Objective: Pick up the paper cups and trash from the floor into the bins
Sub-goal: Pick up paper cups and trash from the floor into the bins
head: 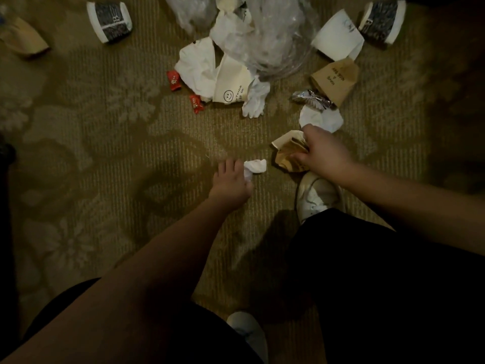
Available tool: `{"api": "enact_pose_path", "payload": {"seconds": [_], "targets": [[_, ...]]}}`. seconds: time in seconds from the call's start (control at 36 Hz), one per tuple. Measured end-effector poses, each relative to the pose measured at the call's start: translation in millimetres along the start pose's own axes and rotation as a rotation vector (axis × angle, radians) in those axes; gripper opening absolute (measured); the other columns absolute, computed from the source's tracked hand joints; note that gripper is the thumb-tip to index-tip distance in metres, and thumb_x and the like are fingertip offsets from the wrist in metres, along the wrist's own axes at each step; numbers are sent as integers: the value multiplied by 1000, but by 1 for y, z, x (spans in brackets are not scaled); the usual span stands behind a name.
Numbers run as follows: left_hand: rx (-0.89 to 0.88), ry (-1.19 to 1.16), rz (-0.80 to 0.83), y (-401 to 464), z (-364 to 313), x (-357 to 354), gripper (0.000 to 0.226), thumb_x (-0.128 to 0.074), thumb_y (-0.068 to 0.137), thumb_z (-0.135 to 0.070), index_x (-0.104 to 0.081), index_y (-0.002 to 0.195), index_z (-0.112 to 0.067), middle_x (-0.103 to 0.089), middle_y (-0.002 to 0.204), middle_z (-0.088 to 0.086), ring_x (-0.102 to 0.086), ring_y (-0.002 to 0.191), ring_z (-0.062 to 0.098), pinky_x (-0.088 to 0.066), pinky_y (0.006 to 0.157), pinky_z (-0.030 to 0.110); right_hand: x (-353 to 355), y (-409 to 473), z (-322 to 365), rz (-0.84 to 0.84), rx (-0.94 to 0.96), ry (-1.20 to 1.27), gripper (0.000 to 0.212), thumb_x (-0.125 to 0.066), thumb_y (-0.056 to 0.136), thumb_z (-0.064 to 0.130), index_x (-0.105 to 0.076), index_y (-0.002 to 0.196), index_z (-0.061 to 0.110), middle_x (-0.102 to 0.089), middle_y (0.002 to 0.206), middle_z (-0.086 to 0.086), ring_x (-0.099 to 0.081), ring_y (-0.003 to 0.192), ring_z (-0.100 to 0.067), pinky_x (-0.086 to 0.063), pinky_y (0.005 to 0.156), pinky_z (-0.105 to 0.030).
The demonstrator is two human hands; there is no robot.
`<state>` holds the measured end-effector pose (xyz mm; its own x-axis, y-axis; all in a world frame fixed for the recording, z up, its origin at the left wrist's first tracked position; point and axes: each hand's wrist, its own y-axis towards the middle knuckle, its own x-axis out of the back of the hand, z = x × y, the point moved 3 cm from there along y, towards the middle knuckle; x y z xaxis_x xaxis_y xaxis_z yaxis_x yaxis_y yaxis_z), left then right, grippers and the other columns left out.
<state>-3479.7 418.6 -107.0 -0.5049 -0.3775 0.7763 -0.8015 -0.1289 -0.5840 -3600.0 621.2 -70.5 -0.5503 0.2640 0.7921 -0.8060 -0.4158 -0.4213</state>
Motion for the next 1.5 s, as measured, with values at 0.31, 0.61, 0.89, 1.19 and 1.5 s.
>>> {"api": "enact_pose_path", "payload": {"seconds": [0.31,0.61,0.89,1.19,1.5], "targets": [[-62,19,108,11,5,23,41,-58,96,-17,-48,133,-3,-48,135,15,-43,129,28,-37,110,38,1,-2,-1,-4,-15,61,43,-75,83,40,-47,105,15,-51,98,-2,-54,91,-24,-43,69,-37],[332,-1151,-8,29,-31,97,31,-64,93,-17,-63,124,-17,-71,107,3,-70,96,21,-60,81,39,56,4,-23,-69,-402,923,57,-71,89,27,-46,140,27,-62,127,7,-63,109,-12,-54,89,-36],[122,-1257,-86,79,-137,216,40,-69,83,-9,-63,123,-9,-70,111,10,-68,100,30,-59,85,43,184,21,-44,-339,-359,1039,51,-62,95,20,-42,142,19,-62,118,6,-64,108,-15,-55,95,-37],[-156,-1171,-87,139,-274,332,38,-68,86,-9,-61,124,-12,-68,112,9,-67,101,29,-57,90,47,335,35,-71,-770,-277,761,59,-66,93,28,-35,144,23,-54,116,16,-57,102,-4,-48,79,-21],[-274,-841,-155,197,-411,401,51,-68,89,-17,-50,135,-6,-58,129,17,-58,117,34,-49,101,45,448,76,-129,-891,-386,342,63,-64,93,29,-33,147,19,-51,137,-9,-56,121,-31,-50,87,-39]]}}
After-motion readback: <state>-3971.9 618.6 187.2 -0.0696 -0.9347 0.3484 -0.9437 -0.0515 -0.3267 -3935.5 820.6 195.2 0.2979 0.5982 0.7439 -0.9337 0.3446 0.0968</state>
